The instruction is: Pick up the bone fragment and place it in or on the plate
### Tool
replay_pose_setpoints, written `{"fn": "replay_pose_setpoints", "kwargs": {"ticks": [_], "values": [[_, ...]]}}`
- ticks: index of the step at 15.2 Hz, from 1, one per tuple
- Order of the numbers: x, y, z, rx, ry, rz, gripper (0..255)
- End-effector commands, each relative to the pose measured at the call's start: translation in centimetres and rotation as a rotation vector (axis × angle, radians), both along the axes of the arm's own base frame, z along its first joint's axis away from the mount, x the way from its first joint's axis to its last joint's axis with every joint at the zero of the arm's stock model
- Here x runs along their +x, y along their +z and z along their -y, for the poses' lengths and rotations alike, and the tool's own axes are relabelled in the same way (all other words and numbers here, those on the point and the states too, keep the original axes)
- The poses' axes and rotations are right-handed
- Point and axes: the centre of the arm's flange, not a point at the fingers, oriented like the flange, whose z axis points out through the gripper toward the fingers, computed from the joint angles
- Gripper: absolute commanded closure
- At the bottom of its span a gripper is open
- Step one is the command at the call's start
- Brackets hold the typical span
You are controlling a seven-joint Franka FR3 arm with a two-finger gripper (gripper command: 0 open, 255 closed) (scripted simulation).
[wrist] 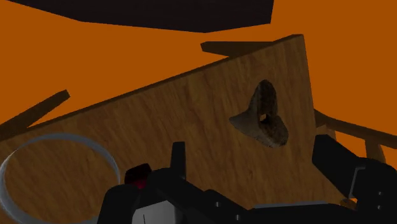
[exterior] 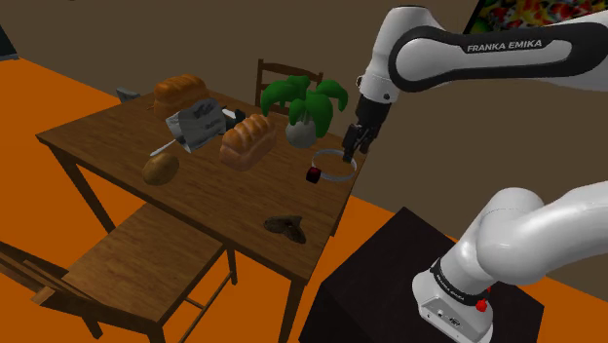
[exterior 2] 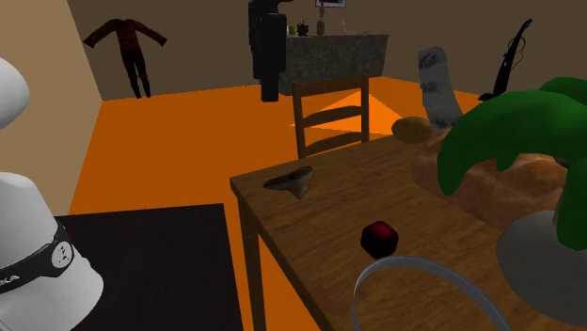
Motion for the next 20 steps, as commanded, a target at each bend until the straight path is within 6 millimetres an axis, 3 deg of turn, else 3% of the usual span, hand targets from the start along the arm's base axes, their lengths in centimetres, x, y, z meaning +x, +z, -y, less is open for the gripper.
{"fn": "replay_pose_setpoints", "kwargs": {"ticks": [1, 9, 16, 20], "values": [[1.0, -1.9, -1.2, 0.025, 0.042, -0.01, 0], [4.4, -9.8, -7.1, 0.12, 0.209, -0.054, 0], [6.2, -16.3, -13.2, 0.203, 0.355, -0.094, 0], [6.0, -18.2, -14.0, 0.208, 0.364, -0.096, 0]]}}
